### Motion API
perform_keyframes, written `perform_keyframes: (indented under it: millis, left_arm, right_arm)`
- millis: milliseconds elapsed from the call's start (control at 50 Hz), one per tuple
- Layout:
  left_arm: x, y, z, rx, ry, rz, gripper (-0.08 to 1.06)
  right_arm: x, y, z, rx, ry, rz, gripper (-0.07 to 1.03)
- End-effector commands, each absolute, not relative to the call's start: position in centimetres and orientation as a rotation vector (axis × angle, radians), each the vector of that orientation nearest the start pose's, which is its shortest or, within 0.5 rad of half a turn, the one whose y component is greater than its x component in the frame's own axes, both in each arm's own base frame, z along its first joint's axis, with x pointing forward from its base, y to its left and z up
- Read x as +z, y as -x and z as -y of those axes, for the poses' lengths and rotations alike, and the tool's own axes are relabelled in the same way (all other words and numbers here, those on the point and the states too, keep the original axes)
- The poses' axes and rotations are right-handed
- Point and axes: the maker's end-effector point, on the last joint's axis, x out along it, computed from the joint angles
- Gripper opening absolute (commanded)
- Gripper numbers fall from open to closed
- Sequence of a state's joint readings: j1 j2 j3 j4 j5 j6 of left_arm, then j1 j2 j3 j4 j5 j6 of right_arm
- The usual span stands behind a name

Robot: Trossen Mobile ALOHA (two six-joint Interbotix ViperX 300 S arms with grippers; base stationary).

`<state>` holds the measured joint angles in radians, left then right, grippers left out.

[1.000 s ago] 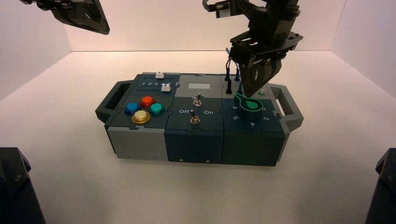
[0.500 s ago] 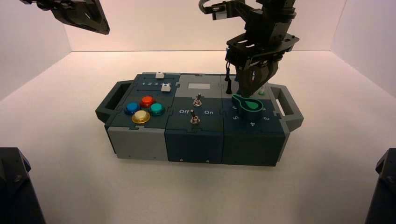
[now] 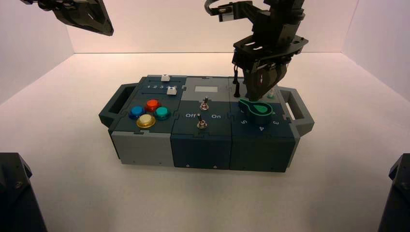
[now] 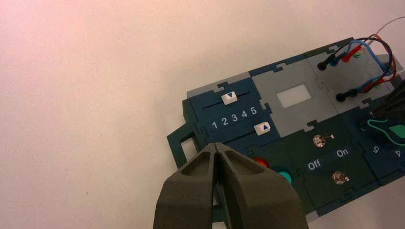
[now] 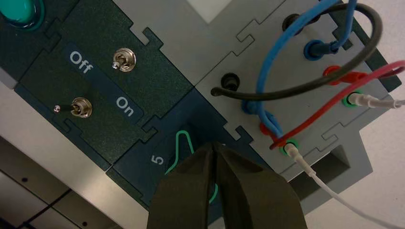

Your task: Turn the knob to position 6.

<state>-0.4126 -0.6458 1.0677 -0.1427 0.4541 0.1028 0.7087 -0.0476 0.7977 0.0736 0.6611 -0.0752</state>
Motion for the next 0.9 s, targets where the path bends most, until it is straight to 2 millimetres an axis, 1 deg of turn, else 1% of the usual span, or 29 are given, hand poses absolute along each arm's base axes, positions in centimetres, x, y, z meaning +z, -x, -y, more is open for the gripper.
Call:
perform_keyframes:
  millis: [20, 260, 500, 680, 740, 900]
  left_arm:
    - [16.0, -23.6, 11.7, -0.442, -0.125, -0.826, -0.03]
    - [16.0, -23.6, 11.7, -0.442, -0.125, -0.827, -0.03]
    - [16.0, -23.6, 11.7, -0.442, -0.128, -0.826, -0.03]
    - [16.1, -23.6, 11.6, -0.443, -0.131, -0.823, -0.03]
    - [16.0, -23.6, 11.6, -0.443, -0.134, -0.825, -0.03]
    - [15.9, -23.4, 11.5, -0.444, -0.144, -0.833, -0.03]
  right_arm:
    - [5.7, -21.9, -20.5, 0.655, 0.484, -1.332, -0.02]
    - [5.8, -21.9, -20.7, 0.657, 0.484, -1.329, -0.02]
    - [5.9, -22.1, -20.3, 0.650, 0.492, -1.329, -0.02]
    - [7.1, -22.7, -19.8, 0.634, 0.480, -1.302, -0.02]
    - [7.8, -22.6, -19.6, 0.634, 0.480, -1.299, -0.02]
    - [8.4, -21.7, -19.0, 0.627, 0.479, -1.327, -0.02]
